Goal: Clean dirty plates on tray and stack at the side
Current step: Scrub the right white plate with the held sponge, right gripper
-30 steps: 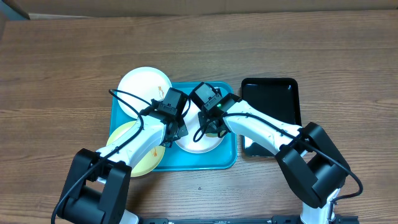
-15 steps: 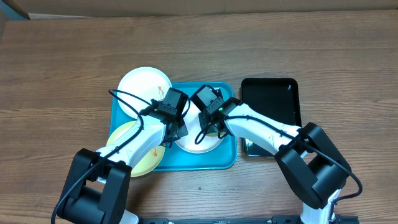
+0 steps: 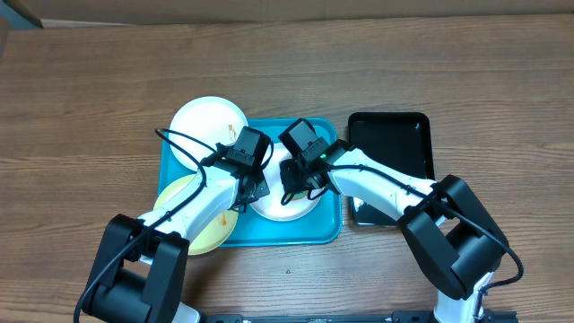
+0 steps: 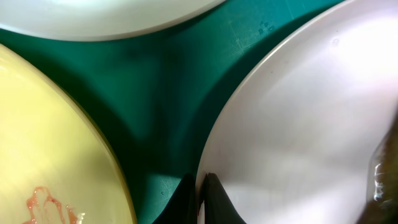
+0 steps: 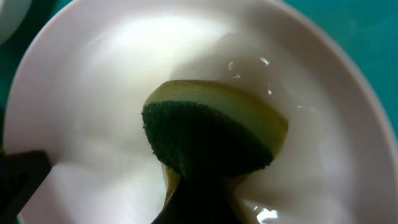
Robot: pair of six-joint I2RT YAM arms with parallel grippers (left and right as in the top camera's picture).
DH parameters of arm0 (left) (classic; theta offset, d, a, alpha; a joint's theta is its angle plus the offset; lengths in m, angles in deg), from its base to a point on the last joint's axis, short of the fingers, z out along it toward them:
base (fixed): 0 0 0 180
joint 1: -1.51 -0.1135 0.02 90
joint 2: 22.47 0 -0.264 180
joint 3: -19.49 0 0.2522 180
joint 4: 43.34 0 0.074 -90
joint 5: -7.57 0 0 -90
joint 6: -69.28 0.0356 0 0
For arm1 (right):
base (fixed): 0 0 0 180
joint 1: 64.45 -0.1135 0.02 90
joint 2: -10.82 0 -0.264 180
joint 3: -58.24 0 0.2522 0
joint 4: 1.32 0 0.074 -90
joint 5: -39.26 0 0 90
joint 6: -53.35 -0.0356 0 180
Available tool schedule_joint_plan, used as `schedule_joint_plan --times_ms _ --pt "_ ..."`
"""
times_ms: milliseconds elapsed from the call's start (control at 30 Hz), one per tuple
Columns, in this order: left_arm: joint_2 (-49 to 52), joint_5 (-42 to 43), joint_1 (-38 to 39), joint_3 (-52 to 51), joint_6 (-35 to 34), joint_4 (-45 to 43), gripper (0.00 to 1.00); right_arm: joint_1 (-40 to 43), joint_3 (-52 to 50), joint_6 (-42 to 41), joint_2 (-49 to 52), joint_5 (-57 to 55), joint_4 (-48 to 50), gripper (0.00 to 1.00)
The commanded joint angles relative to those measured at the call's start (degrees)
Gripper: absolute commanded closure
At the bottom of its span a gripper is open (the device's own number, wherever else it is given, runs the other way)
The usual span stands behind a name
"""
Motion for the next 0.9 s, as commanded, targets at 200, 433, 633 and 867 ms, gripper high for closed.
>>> schedule_joint_plan --times_ms 200,433,633,867 --pt "0.9 -1.6 -0.2 -0.9 0.7 0.4 0.96 3.5 2.6 6.1 -5.4 7.8 -5.5 0.96" --pt "0.9 -1.6 -0.2 -0.9 0.7 0.3 0.96 8.4 1.4 6.1 -7.5 7.8 -8.5 0.96" --pt "0.9 -1.5 -0.2 -0.9 0.5 0.2 0.96 8.0 -4.0 5.6 -6.8 7.8 -3.3 0.96" --pt "0.9 -1.5 -0.2 -0.9 0.5 0.2 0.96 7.4 -11.0 2.5 -6.8 7.8 4.7 0.96"
